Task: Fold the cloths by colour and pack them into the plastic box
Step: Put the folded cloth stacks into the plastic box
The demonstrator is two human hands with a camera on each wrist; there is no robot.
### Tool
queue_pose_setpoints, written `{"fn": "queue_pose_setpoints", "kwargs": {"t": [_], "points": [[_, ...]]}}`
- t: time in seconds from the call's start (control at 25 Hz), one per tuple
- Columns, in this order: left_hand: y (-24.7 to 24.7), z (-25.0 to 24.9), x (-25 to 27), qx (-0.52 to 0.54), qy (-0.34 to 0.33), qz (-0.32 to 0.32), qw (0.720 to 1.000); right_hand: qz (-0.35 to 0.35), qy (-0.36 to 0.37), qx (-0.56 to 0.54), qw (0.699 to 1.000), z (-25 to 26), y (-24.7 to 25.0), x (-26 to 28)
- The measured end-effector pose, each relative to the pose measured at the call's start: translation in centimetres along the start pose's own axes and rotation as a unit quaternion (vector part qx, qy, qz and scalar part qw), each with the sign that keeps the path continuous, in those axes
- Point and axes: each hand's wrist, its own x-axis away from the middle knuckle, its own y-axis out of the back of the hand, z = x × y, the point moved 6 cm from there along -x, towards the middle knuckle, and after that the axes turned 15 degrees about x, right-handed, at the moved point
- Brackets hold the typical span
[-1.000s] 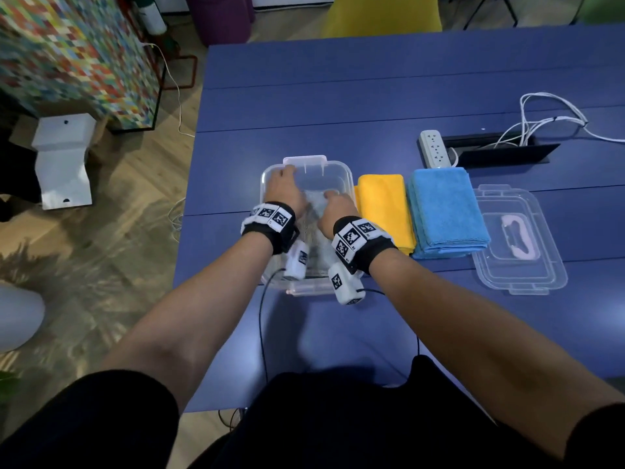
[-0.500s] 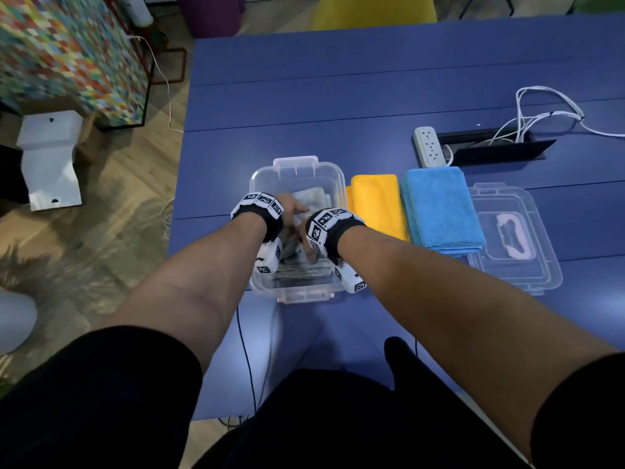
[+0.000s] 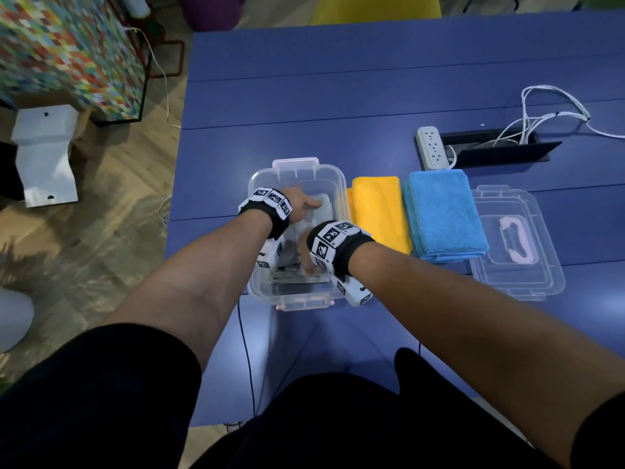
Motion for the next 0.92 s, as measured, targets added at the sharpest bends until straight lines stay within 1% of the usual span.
{"fn": "queue_pose_setpoints", "kwargs": {"t": [0.04, 0.08, 0.16, 0.2, 0.24, 0.28, 0.36, 0.4, 0.44, 0.48, 0.52, 0.56, 0.6, 0.68, 0.72, 0.76, 0.8, 0.84, 0.92], "points": [[-0.4, -0.1, -0.2, -0.013, 0.01, 0.016, 1.0, 0.022, -0.005, -0.001, 1.0, -0.1, -0.4, 0.1], [-0.6, -0.3, -0.4, -0.016, 0.015, 0.025, 0.999, 0.016, -0.003, -0.01, 1.0, -0.1, -1.0, -0.1], [-0.7, -0.3, -0.3, -0.007, 0.025, 0.035, 0.999, 0.036, 0.006, -0.021, 0.999, 0.1, -1.5, -0.1], [-0.5, -0.3, -0.1, -0.001, 0.027, 0.034, 0.999, 0.021, 0.005, -0.059, 0.998, 0.2, -1.1, 0.9], [-0.2, -0.4, 0.2, 0.007, 0.026, 0.026, 0.999, -0.016, -0.01, -0.081, 0.997, -0.2, -0.9, 1.7], [0.2, -0.7, 0.5, 0.018, 0.02, 0.009, 1.0, -0.06, -0.028, -0.13, 0.989, -0.9, -0.7, 3.0], [1.5, -1.3, 1.4, 0.053, 0.004, -0.037, 0.998, -0.142, -0.044, -0.274, 0.95, -2.6, 0.1, 6.6], [2.2, -1.6, 1.9, 0.068, -0.001, -0.057, 0.996, -0.178, -0.046, -0.317, 0.931, -3.5, 0.2, 8.6], [3.0, -1.8, 2.6, 0.074, 0.003, -0.078, 0.994, -0.205, -0.036, -0.376, 0.903, -4.4, 0.0, 10.2], [3.7, -2.1, 3.3, 0.072, 0.009, -0.099, 0.992, -0.234, -0.012, -0.443, 0.866, -5.4, -0.6, 11.4], [4.3, -2.4, 3.9, 0.071, 0.019, -0.118, 0.99, -0.257, 0.015, -0.537, 0.803, -6.2, -1.4, 12.1], [4.8, -3.0, 4.5, 0.076, 0.025, -0.138, 0.987, -0.28, 0.027, -0.617, 0.735, -7.2, -2.7, 13.1], [5.4, -3.8, 5.0, 0.087, 0.028, -0.161, 0.983, -0.306, 0.007, -0.671, 0.675, -8.4, -4.3, 13.3], [5.9, -6.8, 5.9, 0.124, 0.018, -0.214, 0.969, -0.338, -0.052, -0.731, 0.591, -10.3, -7.8, 13.8], [6.0, -8.5, 6.2, 0.154, 0.004, -0.243, 0.958, -0.338, -0.081, -0.752, 0.56, -10.7, -9.3, 13.8], [5.7, -10.5, 6.2, 0.199, -0.018, -0.257, 0.945, -0.332, -0.1, -0.773, 0.531, -10.9, -11.0, 13.5], [5.1, -12.5, 6.1, 0.258, -0.039, -0.251, 0.932, -0.319, -0.115, -0.788, 0.514, -10.8, -12.3, 13.3], [3.9, -14.5, 5.6, 0.322, -0.056, -0.224, 0.918, -0.308, -0.122, -0.797, 0.504, -10.7, -13.9, 13.0], [1.0, -17.6, 4.2, 0.417, -0.049, -0.147, 0.896, -0.296, -0.126, -0.806, 0.496, -10.6, -16.3, 13.4]]}}
